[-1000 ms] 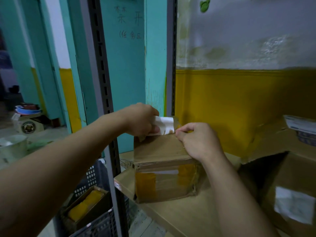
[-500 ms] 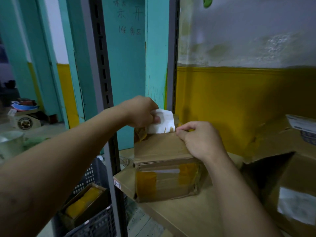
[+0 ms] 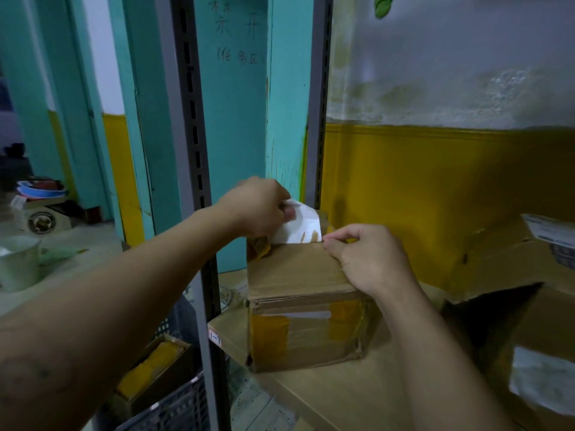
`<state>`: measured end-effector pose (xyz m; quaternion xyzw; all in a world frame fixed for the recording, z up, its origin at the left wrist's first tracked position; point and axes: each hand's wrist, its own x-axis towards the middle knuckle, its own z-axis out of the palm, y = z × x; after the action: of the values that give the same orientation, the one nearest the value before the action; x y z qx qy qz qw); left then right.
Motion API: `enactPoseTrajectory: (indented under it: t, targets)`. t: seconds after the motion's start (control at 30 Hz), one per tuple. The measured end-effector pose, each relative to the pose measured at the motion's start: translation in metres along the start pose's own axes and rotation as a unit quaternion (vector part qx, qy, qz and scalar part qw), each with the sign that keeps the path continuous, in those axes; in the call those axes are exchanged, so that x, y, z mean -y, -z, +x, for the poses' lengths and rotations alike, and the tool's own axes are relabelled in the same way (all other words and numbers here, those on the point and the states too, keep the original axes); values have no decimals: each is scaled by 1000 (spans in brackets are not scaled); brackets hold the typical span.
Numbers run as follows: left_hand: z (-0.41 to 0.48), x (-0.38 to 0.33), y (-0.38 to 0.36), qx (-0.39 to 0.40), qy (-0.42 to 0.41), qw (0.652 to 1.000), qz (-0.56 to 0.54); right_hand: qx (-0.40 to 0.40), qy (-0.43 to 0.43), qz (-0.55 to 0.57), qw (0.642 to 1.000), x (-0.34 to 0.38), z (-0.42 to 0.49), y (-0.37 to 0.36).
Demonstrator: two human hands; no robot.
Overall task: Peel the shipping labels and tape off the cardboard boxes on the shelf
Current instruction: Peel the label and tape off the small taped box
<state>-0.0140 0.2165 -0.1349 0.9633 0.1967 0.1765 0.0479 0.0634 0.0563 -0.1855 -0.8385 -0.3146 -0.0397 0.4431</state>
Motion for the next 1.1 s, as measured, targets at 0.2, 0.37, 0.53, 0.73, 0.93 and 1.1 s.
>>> enactPoseTrajectory:
  t: [0.2, 0.37, 0.53, 0.73, 0.93, 1.1]
  targets:
    - [1, 3, -3, -21, 22, 1000, -5, -4, 1, 11, 1000, 1, -2, 0]
    - [3, 2, -6, -28, 33, 999, -15, -15, -2, 2, 1000, 2, -3, 1]
    - [8, -1, -5, -29, 39, 999, -7, -19, -3, -10, 1000, 4, -6, 2]
    - [13, -2, -4, -22, 46, 999, 7, -24, -4, -2, 1000, 5, -7, 2]
    - [17, -5, -1, 1, 67, 998, -20, -20, -2, -11, 1000, 5, -8, 2]
    - [18, -7, 1, 13, 81, 996, -37, -25, -5, -18, 1000, 5, -7, 2]
